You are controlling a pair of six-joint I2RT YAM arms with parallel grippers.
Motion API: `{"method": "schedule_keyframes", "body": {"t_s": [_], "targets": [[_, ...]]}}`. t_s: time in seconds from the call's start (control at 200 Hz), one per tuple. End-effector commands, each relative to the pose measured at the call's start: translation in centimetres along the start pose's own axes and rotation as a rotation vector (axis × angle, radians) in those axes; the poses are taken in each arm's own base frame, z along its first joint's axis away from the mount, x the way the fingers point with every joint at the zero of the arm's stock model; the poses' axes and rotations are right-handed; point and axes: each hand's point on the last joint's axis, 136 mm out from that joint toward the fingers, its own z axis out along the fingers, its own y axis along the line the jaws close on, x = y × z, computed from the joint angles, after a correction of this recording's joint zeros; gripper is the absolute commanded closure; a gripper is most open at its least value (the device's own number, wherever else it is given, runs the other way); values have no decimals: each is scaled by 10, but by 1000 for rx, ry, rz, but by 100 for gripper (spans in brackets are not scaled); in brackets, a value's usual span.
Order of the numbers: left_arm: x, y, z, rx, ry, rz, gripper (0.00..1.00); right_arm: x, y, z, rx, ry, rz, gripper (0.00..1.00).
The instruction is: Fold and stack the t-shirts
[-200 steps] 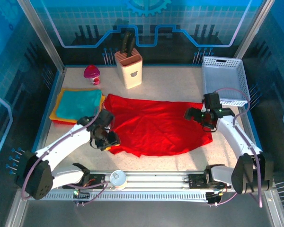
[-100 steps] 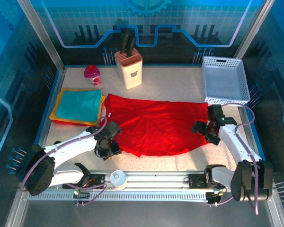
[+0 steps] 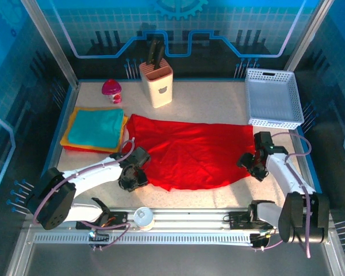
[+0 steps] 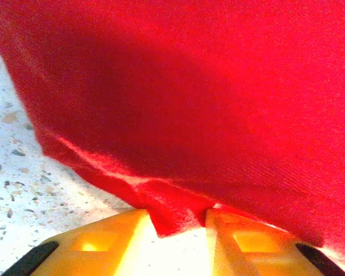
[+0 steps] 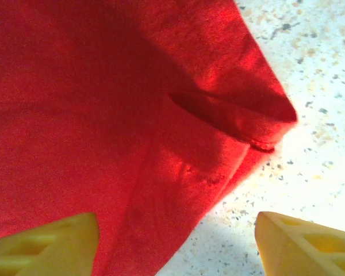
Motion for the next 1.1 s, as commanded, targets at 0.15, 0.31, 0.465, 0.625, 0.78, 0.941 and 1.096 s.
{"method": "schedule_keyframes", "body": {"t_s": [0.15,0.31,0.465,0.625,0.78,0.941,1.096], "targets": [[-20,5,-6,-94,-91,50,90,-11,7,11,-26,-6,13,48],[-19,5,-13,-112,-78,76,100,-17,8,9,-24,-23,4,69],[-13,2,-33,-97,-52,111,100,-20,7,7,-29,-26,0,94],[-10,0,-72,-81,-50,165,100,-25,10,-1,-48,-32,4,100],[-9,-20,-105,3,-41,196,100,-30,24,-16,-139,-23,39,100],[-23,-43,-123,124,-36,186,100,-47,39,-36,-187,-54,42,100],[-54,-71,-134,251,-28,170,100,-56,44,-41,-191,-67,30,100]]}}
